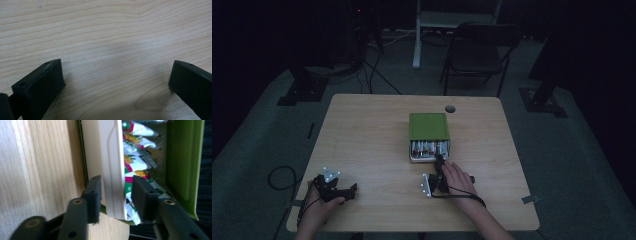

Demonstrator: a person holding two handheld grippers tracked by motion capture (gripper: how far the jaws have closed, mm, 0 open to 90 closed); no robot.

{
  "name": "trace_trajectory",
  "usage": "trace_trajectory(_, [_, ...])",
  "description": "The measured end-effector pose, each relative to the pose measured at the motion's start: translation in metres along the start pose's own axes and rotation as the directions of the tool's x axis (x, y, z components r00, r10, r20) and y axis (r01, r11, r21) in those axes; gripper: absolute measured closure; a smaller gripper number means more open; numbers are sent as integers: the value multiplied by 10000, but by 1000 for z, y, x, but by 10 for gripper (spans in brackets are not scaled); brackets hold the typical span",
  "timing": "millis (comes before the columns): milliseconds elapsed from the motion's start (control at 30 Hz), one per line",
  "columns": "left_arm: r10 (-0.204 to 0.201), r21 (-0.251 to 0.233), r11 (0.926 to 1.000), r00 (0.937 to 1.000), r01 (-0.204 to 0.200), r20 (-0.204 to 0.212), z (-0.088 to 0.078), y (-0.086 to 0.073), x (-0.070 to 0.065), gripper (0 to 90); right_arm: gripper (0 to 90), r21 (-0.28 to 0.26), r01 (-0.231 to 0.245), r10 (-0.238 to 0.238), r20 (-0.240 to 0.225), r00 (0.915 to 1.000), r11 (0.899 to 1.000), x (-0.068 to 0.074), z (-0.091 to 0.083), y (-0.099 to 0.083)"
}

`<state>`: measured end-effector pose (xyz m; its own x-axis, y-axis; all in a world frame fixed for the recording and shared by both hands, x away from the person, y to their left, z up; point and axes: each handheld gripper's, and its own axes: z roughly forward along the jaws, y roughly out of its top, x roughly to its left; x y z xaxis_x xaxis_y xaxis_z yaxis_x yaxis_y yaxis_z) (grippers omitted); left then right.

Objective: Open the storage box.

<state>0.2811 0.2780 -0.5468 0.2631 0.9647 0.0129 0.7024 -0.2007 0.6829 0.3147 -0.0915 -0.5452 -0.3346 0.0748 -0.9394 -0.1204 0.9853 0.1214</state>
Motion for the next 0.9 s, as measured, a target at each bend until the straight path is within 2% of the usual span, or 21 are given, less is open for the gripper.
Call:
trace_trajectory(433, [0,0,10000,10000,0,-1,0,0,0,4,702,189,451,-452,51,9990,9988,3,6,5])
trace_trajectory(900, [-1,-2,10000,10000,1,-3,0,0,0,4,714,197,438,-432,-294,9986,9988,-1,3,5])
